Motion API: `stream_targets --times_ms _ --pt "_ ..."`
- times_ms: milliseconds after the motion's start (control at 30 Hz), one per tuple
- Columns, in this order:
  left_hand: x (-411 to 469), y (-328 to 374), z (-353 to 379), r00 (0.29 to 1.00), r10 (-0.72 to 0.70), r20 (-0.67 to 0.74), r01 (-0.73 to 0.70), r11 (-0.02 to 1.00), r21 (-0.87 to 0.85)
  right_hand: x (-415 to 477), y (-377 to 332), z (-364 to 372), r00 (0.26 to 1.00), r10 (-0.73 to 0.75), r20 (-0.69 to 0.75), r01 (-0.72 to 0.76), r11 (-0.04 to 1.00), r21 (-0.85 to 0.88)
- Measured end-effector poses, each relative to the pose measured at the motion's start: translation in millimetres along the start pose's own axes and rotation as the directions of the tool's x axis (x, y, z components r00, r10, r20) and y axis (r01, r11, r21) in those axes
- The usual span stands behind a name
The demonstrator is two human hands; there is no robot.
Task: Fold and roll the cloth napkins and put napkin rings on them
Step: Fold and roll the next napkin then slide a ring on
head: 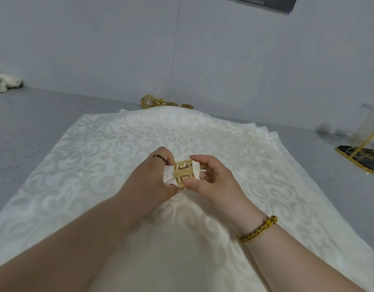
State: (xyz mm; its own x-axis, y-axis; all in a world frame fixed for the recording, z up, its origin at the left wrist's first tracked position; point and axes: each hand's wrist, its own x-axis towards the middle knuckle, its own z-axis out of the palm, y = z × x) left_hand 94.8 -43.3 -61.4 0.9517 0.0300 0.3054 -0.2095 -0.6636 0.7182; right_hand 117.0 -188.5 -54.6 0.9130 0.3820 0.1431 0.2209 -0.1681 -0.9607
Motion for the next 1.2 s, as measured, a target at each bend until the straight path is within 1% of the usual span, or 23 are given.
stream_targets --times_ms 67,167,233,300,333,367,400,467,500,533,633,667,767,833,867,900,933,1000,1100,1200 --pt "0.8 -2.0 1.5 0.998 0.046 0.049 -0.047 0.998 0.03 -0.5 -0.1 4.6 0.999 0.02 -0.033 -0.02 1.0 -0.019" --pt "-0.3 0.6 2.3 0.985 0.062 0.161 -0.087 0.984 0.154 -1.8 3.9 9.7 0.997 0.078 -0.022 -0.076 0.994 0.077" --pt "-0.6 1.5 3.6 0.987 0.065 0.144 -0.091 0.98 0.176 -1.6 4.4 6.8 0.988 0.156 0.002 -0.154 0.969 0.193" --pt "-0.4 0.7 4.5 0.992 0.07 0.107 -0.088 0.981 0.174 -0.6 3.5 0.5 0.97 0.234 0.06 -0.24 0.915 0.325" --pt "-0.5 0.6 4.3 0.992 0.074 0.105 -0.093 0.978 0.185 -0.6 2.2 -1.7 0.965 0.248 0.088 -0.263 0.901 0.344" --pt "-0.5 0.8 4.3 0.99 0.08 0.115 -0.103 0.973 0.205 0.1 1.8 -3.0 0.964 0.25 0.092 -0.267 0.91 0.318" --pt "-0.7 1.8 3.9 0.989 0.084 0.124 -0.111 0.967 0.228 1.6 2.7 -2.6 0.967 0.244 0.073 -0.254 0.933 0.256" --pt "-1.5 5.8 3.1 0.988 0.081 0.128 -0.114 0.953 0.281 3.4 4.3 -0.3 0.979 0.205 -0.005 -0.203 0.972 0.122" --pt "-1.7 7.3 2.9 0.99 0.082 0.114 -0.115 0.942 0.316 3.8 4.6 1.2 0.983 0.18 -0.044 -0.176 0.98 0.091" --pt "-1.6 8.5 2.2 0.992 0.086 0.089 -0.113 0.928 0.354 4.0 4.0 1.9 0.984 0.163 -0.071 -0.156 0.983 0.093" --pt "-1.4 8.4 -2.6 0.996 0.087 0.014 -0.085 0.904 0.42 5.2 0.7 -5.7 0.972 0.207 -0.112 -0.174 0.952 0.25" --pt "-1.6 7.6 -4.4 0.997 0.077 0.012 -0.074 0.902 0.425 5.1 -1.0 -10.0 0.968 0.229 -0.101 -0.194 0.941 0.277" --pt "-2.8 6.3 -5.8 0.998 0.042 0.039 -0.055 0.892 0.448 5.2 -1.0 -18.0 0.96 0.281 -0.007 -0.267 0.917 0.296" --pt "-2.3 6.7 -4.1 0.999 0.034 0.037 -0.047 0.887 0.459 4.3 -1.0 -16.7 0.957 0.289 -0.014 -0.271 0.912 0.307" --pt "-1.8 7.1 -3.1 0.999 0.033 0.035 -0.045 0.883 0.467 3.8 -0.7 -15.9 0.958 0.284 -0.04 -0.258 0.912 0.318" --pt "-1.3 6.7 -2.0 0.999 0.032 0.033 -0.044 0.877 0.478 3.2 -1.0 -15.3 0.959 0.273 -0.075 -0.239 0.923 0.302" --pt "-0.7 6.5 -1.0 0.999 0.03 0.03 -0.041 0.873 0.486 2.4 -1.0 -15.3 0.961 0.254 -0.111 -0.221 0.945 0.242" --pt "-0.2 6.5 1.0 0.999 0.037 0.016 -0.04 0.87 0.492 -0.3 -2.5 -13.4 0.971 0.184 -0.15 -0.176 0.982 0.068" --pt "0.0 7.3 5.4 0.996 0.092 -0.01 -0.074 0.853 0.516 -2.8 -1.6 -0.5 0.99 0.133 -0.055 -0.137 0.987 -0.085" --pt "-0.1 8.9 9.0 0.991 0.131 -0.032 -0.096 0.853 0.514 -1.8 1.7 11.1 0.99 0.133 0.044 -0.128 0.986 -0.109"
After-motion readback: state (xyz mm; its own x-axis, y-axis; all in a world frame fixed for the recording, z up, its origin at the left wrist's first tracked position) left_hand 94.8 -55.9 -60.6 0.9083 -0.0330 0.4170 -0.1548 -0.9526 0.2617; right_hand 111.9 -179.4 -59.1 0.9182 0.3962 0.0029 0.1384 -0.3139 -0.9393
